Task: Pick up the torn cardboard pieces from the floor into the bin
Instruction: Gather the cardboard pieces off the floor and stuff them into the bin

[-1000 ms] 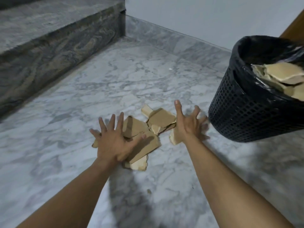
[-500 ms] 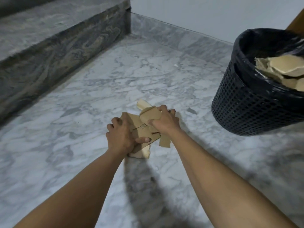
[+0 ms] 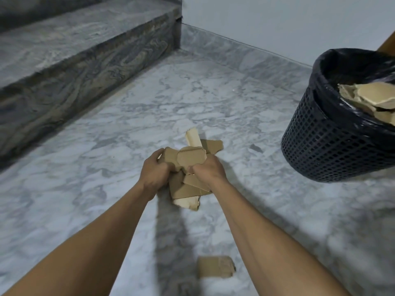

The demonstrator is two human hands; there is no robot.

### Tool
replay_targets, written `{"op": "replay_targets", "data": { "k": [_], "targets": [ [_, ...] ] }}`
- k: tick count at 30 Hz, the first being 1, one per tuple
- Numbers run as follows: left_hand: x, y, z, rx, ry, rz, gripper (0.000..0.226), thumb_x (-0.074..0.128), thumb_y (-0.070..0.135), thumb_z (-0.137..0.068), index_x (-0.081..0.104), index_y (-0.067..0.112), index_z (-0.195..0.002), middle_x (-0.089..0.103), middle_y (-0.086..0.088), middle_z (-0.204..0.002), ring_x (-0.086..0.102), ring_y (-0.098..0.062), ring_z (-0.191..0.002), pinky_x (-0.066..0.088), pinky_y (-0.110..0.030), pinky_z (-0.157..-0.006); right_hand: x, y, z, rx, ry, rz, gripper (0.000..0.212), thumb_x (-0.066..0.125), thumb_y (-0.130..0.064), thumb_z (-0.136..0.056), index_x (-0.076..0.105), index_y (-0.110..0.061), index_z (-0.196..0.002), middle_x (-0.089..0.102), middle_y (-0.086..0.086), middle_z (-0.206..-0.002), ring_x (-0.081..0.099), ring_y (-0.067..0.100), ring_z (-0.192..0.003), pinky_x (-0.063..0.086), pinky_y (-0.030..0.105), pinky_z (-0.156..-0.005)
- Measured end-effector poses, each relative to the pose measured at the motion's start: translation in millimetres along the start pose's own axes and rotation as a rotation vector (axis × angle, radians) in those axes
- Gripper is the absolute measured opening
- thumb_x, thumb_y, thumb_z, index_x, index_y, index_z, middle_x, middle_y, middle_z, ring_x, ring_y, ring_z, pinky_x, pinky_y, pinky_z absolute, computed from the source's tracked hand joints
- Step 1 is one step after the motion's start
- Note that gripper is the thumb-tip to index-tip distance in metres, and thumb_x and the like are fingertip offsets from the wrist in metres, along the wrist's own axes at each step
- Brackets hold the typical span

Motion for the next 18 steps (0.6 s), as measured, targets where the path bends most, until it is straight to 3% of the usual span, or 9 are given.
{"op": "replay_targets", "data": {
  "k": [3, 5, 7, 9, 11, 13, 15, 18],
  "targets": [
    [1, 0, 5, 0.016, 0.015, 0.086, 0.079, 0.081, 0.009, -0.079, 0.045, 0.024, -0.148, 0.064, -0.002, -0.122, 0.066, -0.017, -0.093, 0.054, -0.029, -0.071, 1, -5, 1, -0.055, 0.015, 0.079, 0.063, 0.073, -0.033, -0.077, 0.048, -0.022, -0.134, 0.056, 0.002, -0.127, 0.060, 0.028, -0.113, 0.053, 0.037, -0.087],
    [2, -3, 8, 0.094, 0.037, -0.068, 0.082, 0.083, 0.009, -0.078, 0.043, 0.021, -0.149, 0.062, 0.000, -0.126, 0.063, -0.016, -0.099, 0.054, -0.027, -0.085, -4, -7, -5, -0.081, 0.012, 0.219, 0.078, 0.074, -0.031, -0.080, 0.034, -0.022, -0.147, 0.036, 0.010, -0.145, 0.050, 0.034, -0.125, 0.049, 0.040, -0.095],
    [5, -1, 13, 0.227, 0.072, -0.367, 0.072, 0.076, 0.010, -0.082, 0.044, 0.019, -0.146, 0.059, 0.007, -0.120, 0.055, -0.017, -0.100, 0.048, -0.017, -0.077, -12, -16, -9, -0.111, 0.001, 0.411, 0.102, 0.076, -0.034, -0.078, 0.015, -0.029, -0.159, 0.017, 0.012, -0.158, 0.029, 0.040, -0.140, 0.038, 0.047, -0.108],
    [10, 2, 18, 0.333, 0.091, -0.708, 0.061, 0.067, 0.029, -0.087, 0.043, 0.023, -0.143, 0.056, 0.000, -0.128, 0.050, -0.029, -0.113, 0.046, -0.031, -0.081, -19, -26, -14, -0.139, -0.062, 0.545, 0.118, 0.079, -0.039, -0.075, 0.000, -0.035, -0.162, -0.001, 0.009, -0.167, 0.005, 0.041, -0.150, 0.022, 0.053, -0.117],
    [12, -4, 22, 0.330, 0.049, -0.875, 0.069, 0.057, 0.063, -0.085, 0.039, 0.029, -0.142, 0.047, -0.009, -0.139, 0.039, -0.038, -0.132, 0.041, -0.047, -0.100, -23, -30, -22, -0.174, -0.172, 0.608, 0.123, 0.081, -0.046, -0.072, -0.005, -0.044, -0.160, -0.016, 0.004, -0.169, -0.015, 0.036, -0.154, 0.008, 0.060, -0.120],
    [15, -21, 26, 0.309, -0.074, -0.947, 0.108, 0.044, 0.092, -0.069, 0.023, 0.029, -0.154, 0.027, -0.014, -0.159, 0.020, -0.038, -0.148, 0.025, -0.051, -0.118, -26, -28, -29, -0.213, -0.236, 0.654, 0.121, 0.078, -0.053, -0.069, -0.005, -0.051, -0.158, -0.008, 0.004, -0.170, -0.013, 0.036, -0.154, 0.008, 0.065, -0.119],
    [18, -39, 34, 0.314, -0.145, -1.111, 0.138, 0.036, 0.106, -0.054, -0.001, 0.025, -0.160, -0.008, -0.017, -0.167, -0.009, -0.037, -0.154, 0.002, -0.054, -0.124, -27, -26, -30, -0.255, -0.255, 0.698, 0.116, 0.076, -0.056, -0.072, -0.003, -0.053, -0.157, 0.006, 0.006, -0.168, -0.002, 0.039, -0.153, 0.015, 0.064, -0.118],
    [22, -56, 44, 0.398, -0.134, -1.273, 0.143, 0.028, 0.106, -0.052, -0.010, 0.021, -0.160, -0.018, -0.022, -0.165, -0.016, -0.043, -0.152, -0.003, -0.060, -0.122, -30, -25, -25, -0.302, -0.233, 0.796, 0.109, 0.074, -0.059, -0.075, 0.001, -0.058, -0.155, 0.017, 0.008, -0.161, 0.013, 0.042, -0.147, 0.022, 0.059, -0.115]
  ]
}}
Point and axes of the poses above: each hand's wrist, its own z-axis away from the middle knuckle, its own x-axis out of the palm, y = z × x, the point moved 2 cm from there along -z, towards the middle knuckle
